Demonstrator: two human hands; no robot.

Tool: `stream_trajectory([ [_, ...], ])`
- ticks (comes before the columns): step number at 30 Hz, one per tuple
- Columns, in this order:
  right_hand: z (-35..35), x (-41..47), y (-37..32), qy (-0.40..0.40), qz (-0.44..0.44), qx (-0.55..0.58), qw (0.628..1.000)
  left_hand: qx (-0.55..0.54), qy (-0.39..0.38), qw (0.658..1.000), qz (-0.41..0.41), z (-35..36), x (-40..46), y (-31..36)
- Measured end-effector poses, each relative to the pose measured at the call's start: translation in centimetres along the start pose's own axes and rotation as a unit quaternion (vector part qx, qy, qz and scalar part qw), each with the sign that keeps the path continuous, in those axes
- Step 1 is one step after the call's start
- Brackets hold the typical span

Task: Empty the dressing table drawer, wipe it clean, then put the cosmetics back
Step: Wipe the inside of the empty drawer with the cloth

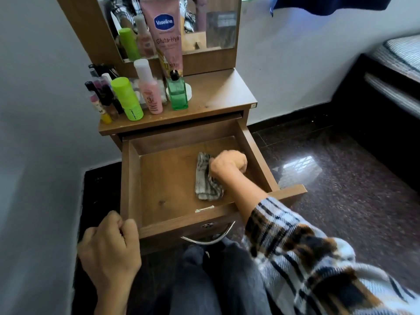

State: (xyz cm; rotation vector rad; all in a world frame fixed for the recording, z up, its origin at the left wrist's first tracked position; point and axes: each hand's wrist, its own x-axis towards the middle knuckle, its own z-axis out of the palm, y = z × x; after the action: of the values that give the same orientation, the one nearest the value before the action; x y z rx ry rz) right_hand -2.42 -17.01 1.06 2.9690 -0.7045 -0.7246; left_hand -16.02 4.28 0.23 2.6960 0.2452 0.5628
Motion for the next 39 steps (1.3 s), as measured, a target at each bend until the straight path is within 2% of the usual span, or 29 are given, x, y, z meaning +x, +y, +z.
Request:
stream_trajectory([
  [5,0.5,-3.4,1.8,-0.103,0.003,0.012,0.995,-0.001,-0.006,1.0,-0.005,0.1,0.0,-0.1],
  [8,0.8,-4.5,2.6,-0.125,0.014,0.012,0.992,-0.005,-0.01,1.0,-0.006,-0.1,-0.1,0.1],
  [13,0.4,-5.1,3.1,-0.117,-0.003,-0.002,0.993,0.001,-0.023,1.0,-0.007,-0.3,0.0,0.2],
  [19,-0.7,-2.2,3.2,-0.041,0.048,0.062,0.996,0.002,-0.029,0.999,-0.014,-0.4,0.0,0.3],
  [22,-2.5,-0.2,2.5,-0.045,0.0,0.101,0.994,0.002,-0.025,1.0,-0.013,-0.5,0.0,0.4],
  [25,-3.8,1.7,2.1,-0.057,-0.102,0.064,0.991,-0.001,-0.014,1.0,-0.012,-0.6,0.0,0.5],
  [27,-5.0,2.3,2.2,-0.049,-0.117,0.021,0.992,0.002,-0.016,1.0,-0.007,-0.5,0.0,0.4],
  [29,-5.3,1.9,2.5,-0.024,-0.137,-0.063,0.988,0.0,-0.023,1.0,-0.011,-0.4,0.0,0.2],
  [32,-3.2,-0.3,2.7,0.011,-0.191,-0.232,0.954,-0.013,-0.024,1.0,-0.009,-0.3,0.0,0.0],
  [34,-0.6,-0.8,2.4,-0.019,-0.179,-0.327,0.928,-0.023,-0.024,0.999,-0.003,-0.2,0.0,0.0],
  [36,0.7,-1.5,1.8,-0.049,-0.148,-0.352,0.923,-0.029,-0.029,0.999,-0.005,-0.2,0.0,-0.2],
  [39,1.5,-2.1,1.7,-0.087,-0.172,-0.404,0.894,-0.035,-0.037,0.999,-0.018,-0.1,0.0,-0.3],
])
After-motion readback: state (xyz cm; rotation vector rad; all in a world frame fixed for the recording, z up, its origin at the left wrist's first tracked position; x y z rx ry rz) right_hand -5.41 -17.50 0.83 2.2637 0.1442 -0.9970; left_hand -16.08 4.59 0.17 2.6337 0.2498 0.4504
